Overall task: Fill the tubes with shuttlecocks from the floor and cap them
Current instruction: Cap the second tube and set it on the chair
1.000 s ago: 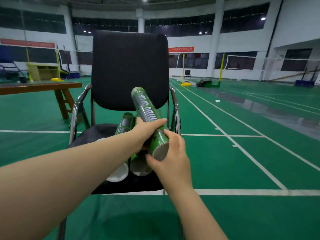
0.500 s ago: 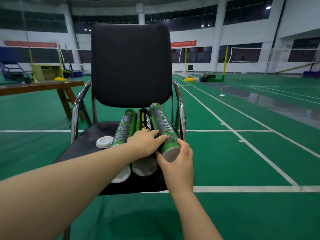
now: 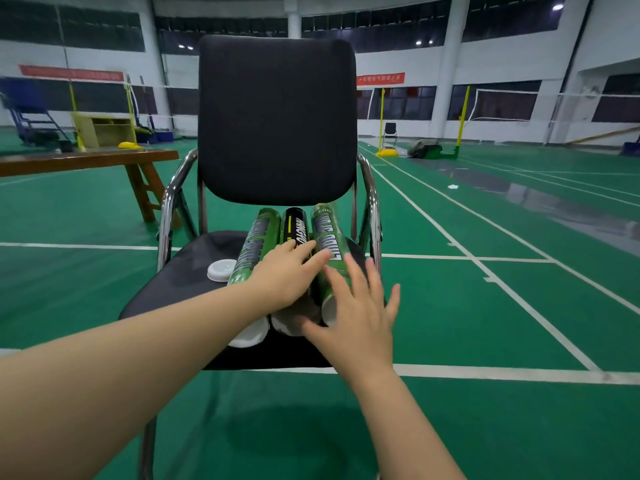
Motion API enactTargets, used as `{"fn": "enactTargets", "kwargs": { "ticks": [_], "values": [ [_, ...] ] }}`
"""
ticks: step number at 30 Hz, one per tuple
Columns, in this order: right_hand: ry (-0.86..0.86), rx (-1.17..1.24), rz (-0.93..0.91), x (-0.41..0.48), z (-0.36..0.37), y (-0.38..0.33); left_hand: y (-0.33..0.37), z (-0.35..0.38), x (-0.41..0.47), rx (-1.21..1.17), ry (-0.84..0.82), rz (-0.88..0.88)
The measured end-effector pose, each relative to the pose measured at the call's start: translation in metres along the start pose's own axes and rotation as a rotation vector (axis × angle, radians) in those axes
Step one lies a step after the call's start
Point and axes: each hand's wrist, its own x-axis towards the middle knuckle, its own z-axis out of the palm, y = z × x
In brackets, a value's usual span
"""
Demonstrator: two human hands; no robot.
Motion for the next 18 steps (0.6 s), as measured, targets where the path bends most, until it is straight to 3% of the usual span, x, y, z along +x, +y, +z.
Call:
{"fn": "enactTargets", "kwargs": {
  "ticks": [4, 8, 12, 16, 18],
  "values": [
    [-0.013, -0.191, -0.109, -0.006, 0.008, -0.022, 0.005, -0.018, -0.019, -0.098, 0.126, -0.025],
    [0.002, -0.255, -0.074, -0.014, 0.02, -0.038, -0.019, -0.031, -0.025, -0.085, 0.147, -0.111],
    [0.039, -0.225, -0.089, -0.013, 0.02, -0.038, -0.042, -0.033, -0.039, -0.072, 0.065, -0.248],
    [0.107, -0.117, -0.112, -0.016, 0.017, -0.042, -0.037, -0.03, -0.061, -0.196, -0.049, -0.173],
    [0.128, -0.024, -0.126, -0.016, 0.011, -0.047, -0.036, -0.027, -0.069, -0.209, 0.0, -0.136]
  ]
}}
